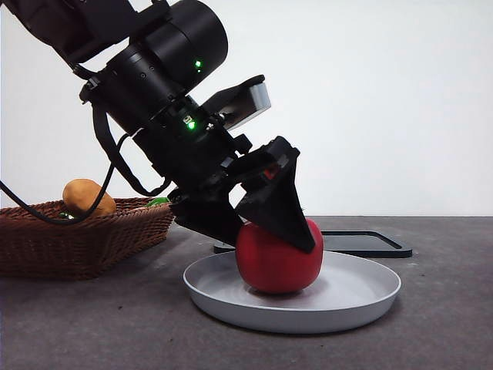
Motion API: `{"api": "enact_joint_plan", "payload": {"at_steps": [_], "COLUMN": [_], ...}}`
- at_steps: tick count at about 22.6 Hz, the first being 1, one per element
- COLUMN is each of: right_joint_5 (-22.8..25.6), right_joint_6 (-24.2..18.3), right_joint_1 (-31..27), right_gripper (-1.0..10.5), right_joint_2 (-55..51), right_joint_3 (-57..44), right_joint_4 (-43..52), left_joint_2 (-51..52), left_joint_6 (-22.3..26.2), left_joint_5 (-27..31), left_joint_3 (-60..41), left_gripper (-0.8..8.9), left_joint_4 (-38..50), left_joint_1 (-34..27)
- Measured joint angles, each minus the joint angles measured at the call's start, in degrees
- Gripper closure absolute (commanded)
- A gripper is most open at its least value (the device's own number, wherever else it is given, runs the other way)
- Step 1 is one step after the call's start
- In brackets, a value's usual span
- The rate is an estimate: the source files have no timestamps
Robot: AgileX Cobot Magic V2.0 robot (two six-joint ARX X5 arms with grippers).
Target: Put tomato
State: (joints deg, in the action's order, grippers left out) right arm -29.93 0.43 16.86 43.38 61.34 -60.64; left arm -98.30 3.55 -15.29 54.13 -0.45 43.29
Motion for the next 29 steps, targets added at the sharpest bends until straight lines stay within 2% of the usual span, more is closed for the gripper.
{"api": "enact_joint_plan", "payload": {"at_steps": [2, 5, 11, 14, 22, 25, 29], "right_joint_5": [0.0, 0.0, 0.0, 0.0, 0.0, 0.0, 0.2], "right_joint_6": [0.0, 0.0, 0.0, 0.0, 0.0, 0.0, 0.0], "right_joint_1": [0.0, 0.0, 0.0, 0.0, 0.0, 0.0, 0.0], "right_gripper": [4.8, 4.8, 4.8, 4.8, 4.8, 4.8, 4.8], "right_joint_2": [0.0, 0.0, 0.0, 0.0, 0.0, 0.0, 0.0], "right_joint_3": [0.0, 0.0, 0.0, 0.0, 0.0, 0.0, 0.0], "right_joint_4": [0.0, -0.1, -0.4, -0.4, -0.4, -0.3, 0.7], "left_joint_2": [0.0, 0.0, 0.0, 0.0, 3.8, 9.4, 19.3], "left_joint_6": [0.0, 0.0, -0.5, -1.4, -1.6, -1.8, -4.5], "left_joint_5": [0.0, 0.0, 0.0, 0.0, 0.0, 0.0, 0.0], "left_joint_3": [0.0, 0.0, 0.0, 0.0, 0.0, 0.0, 0.0], "left_gripper": [4.88, 3.53, 3.30, 2.30, 2.24, 2.24, 2.25], "left_joint_4": [0.0, -0.1, -0.2, -0.2, -1.1, -2.9, -6.7], "left_joint_1": [0.0, 0.1, 0.1, 0.1, 0.1, -0.5, -3.6]}}
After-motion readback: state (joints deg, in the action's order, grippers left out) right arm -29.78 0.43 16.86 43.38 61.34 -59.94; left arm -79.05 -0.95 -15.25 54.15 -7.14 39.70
